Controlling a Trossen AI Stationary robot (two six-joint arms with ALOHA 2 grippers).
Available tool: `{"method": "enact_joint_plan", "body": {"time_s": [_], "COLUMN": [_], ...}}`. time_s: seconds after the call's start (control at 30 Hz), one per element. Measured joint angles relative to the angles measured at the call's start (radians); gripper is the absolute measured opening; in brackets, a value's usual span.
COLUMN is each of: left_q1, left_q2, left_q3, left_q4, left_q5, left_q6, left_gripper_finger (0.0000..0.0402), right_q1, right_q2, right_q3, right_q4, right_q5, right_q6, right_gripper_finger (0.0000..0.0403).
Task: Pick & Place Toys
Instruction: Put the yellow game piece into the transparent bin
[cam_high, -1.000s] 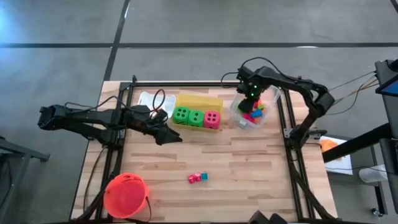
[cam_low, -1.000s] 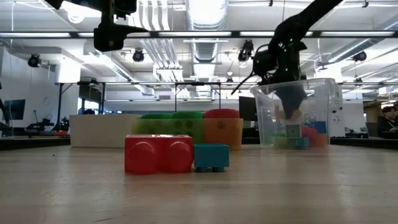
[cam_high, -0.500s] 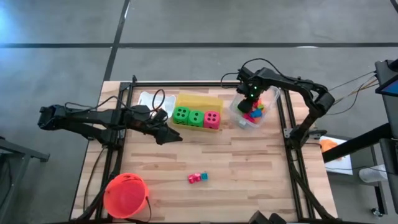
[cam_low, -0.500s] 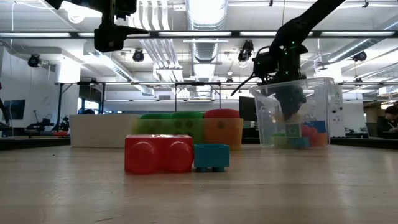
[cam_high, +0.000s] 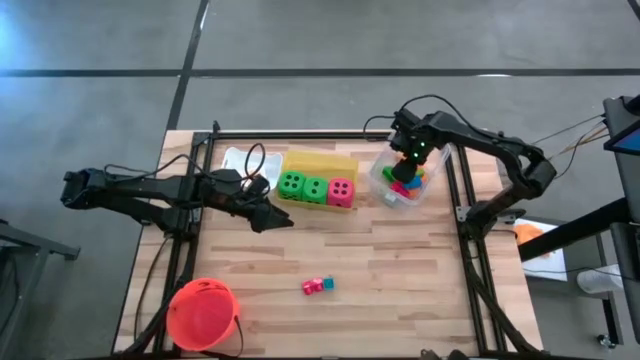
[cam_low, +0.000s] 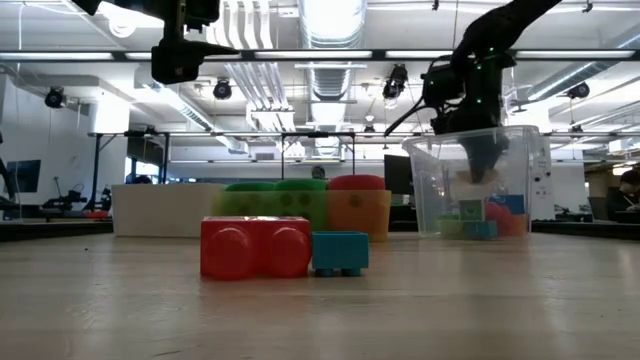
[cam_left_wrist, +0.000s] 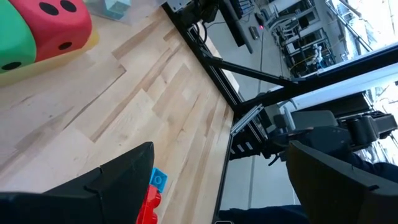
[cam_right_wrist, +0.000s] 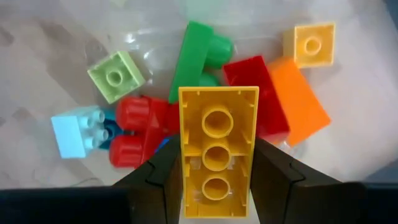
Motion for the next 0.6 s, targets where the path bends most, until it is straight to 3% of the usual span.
{"method": "enact_joint_plan", "body": {"time_s": [0.27,0.6], "left_q1": [0.000,0.000], "left_q2": [0.000,0.000], "left_q3": [0.000,0.000], "left_q4": [0.000,0.000], "left_q5": [-0.013,-0.023], "left_q6": [0.000,0.000], "left_gripper_finger": [0.0350,0.0350], "right_q1": [0.001,0.001], "right_q2": [-0.038,-0.040], "right_q3": [-0.118,-0.129], "right_q4": [0.043,0.093], "right_q5": [0.001,0.000], "right_q6": [0.023,0.034], "right_gripper_finger": [0.0129,0.0129]}}
